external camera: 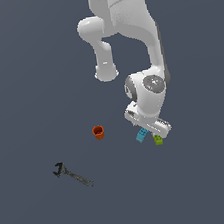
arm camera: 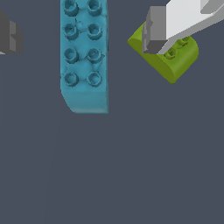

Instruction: Pick up a designated object from a clutter of objects.

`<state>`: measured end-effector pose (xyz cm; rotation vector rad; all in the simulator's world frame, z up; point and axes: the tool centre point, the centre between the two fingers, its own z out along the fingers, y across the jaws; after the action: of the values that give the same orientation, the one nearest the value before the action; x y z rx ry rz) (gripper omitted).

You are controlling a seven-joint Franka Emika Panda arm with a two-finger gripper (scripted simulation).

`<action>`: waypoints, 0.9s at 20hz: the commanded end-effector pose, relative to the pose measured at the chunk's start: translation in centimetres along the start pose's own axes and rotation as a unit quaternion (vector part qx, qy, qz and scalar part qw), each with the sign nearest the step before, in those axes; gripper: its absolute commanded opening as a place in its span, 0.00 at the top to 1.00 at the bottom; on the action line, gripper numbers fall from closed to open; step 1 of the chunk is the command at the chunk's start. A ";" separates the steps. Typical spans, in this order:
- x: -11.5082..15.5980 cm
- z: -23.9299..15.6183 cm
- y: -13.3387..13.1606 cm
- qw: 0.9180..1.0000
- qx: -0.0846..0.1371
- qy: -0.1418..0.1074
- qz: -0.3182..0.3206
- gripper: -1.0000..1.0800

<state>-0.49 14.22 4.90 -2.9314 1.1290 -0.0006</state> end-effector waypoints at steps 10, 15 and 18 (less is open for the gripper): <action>0.0 2.7 0.0 1.000 0.000 0.000 0.001 1.00; 0.0 2.7 0.0 1.000 0.000 0.000 0.001 1.00; 0.0 2.7 0.0 1.000 0.000 0.000 0.001 1.00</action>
<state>-0.24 14.32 2.60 -2.9265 1.1302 -0.0093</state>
